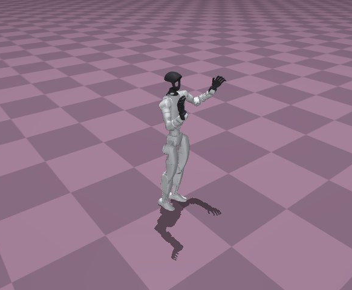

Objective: In place motions

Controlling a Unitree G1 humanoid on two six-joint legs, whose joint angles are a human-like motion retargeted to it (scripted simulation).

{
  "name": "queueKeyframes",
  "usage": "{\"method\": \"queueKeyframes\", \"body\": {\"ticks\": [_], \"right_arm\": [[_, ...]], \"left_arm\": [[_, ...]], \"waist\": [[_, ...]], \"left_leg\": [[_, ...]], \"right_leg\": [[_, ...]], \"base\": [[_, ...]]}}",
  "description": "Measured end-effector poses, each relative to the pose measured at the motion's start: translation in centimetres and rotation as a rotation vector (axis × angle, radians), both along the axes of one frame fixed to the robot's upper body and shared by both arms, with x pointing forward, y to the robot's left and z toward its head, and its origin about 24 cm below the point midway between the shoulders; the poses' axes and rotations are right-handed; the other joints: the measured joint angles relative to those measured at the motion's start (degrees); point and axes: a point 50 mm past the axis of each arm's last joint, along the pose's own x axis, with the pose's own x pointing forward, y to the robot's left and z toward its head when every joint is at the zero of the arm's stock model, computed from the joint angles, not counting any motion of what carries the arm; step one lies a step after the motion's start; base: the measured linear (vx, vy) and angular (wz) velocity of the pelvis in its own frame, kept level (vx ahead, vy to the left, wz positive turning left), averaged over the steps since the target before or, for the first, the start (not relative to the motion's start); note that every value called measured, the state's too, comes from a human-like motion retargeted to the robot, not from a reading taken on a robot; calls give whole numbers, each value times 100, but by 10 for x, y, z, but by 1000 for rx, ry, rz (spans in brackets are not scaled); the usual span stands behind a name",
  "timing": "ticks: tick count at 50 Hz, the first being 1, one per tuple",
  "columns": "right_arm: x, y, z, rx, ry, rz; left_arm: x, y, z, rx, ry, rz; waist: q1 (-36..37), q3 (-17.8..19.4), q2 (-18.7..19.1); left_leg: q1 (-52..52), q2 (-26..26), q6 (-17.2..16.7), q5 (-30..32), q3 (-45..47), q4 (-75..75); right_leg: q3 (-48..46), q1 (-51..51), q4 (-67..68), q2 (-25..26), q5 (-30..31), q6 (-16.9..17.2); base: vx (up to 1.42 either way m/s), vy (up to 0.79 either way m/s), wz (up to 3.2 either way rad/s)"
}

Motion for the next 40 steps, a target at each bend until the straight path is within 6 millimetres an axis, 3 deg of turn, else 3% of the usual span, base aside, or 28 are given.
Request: {"method": "queueKeyframes", "body": {"ticks": [5, 8, 10, 15, 21, 25, 28, 30, 33, 37, 40], "right_arm": [[-16, 43, 41, -525, -98, -99], [-26, 59, 52, -713, -180, -146], [-30, 63, 56, -762, -194, -161], [-32, 43, 58, -624, -182, -279], [-32, -7, 40, -199, -152, -385], [-23, -20, 22, 60, -150, -236], [-14, -13, 22, 92, -132, 28], [-14, 0, 26, 21, -158, 157], [-21, 15, 34, -163, -219, 113], [-32, 34, 47, -465, -216, -105], [-34, 53, 52, -675, -208, -171]], "left_arm": [[-28, -40, 52, 340, -497, 269], [-48, -52, 64, 459, -823, 463], [-55, -54, 66, 470, -946, 525], [-49, -30, 61, 267, -765, 507], [-36, 25, 35, -111, -433, 495], [-12, 45, 10, -384, -197, 292], [3, 36, 4, -445, -59, -16], [4, 27, 7, -433, -68, -155], [-5, 14, 22, -311, -170, -150], [-25, -9, 45, 17, -343, 41], [-41, -34, 57, 322, -540, 252]], "waist": [[-66, -126, 38], [-81, -182, 60], [-84, -216, 67], [-82, -267, 80], [-105, -326, 78], [-120, -332, 72], [-136, -340, 69], [-143, -362, 64], [-139, -360, 49], [-150, -357, 32], [-161, -380, 32]], "left_leg": [[-15, 4, 13, -15, 2, -8], [-9, 8, 24, -36, 24, -8], [2, 8, 34, -51, 41, -9], [38, 12, 55, -88, 67, -10], [47, 20, 58, -104, 61, -22], [54, 28, 54, -105, 52, -25], [44, 36, 47, -103, 48, -27], [31, 36, 44, -103, 47, -29], [32, 35, 44, -107, 45, -27], [29, 40, 45, -115, 42, -24], [21, 45, 45, -121, 41, -23]], "right_leg": [[-5, -26, 3, 5, -18, 0], [22, -37, 8, 12, -25, -4], [45, -41, 14, 16, -29, -10], [90, -35, 28, 34, -38, -25], [108, -38, 29, 51, -43, -38], [103, -31, 32, 61, -41, -45], [94, -42, 32, 63, -38, -43], [91, -57, 31, 63, -35, -42], [90, -58, 30, 63, -32, -43], [86, -61, 31, 69, -32, -48], [89, -70, 32, 75, -33, -51]], "base": [[0, 0, 0], [0, 0, 0], [0, 0, 0], [0, 0, 0], [0, 0, 0], [0, 0, 0], [0, 0, 0], [0, 0, 0], [0, 0, 0], [0, 0, 0], [0, 0, 0]]}}
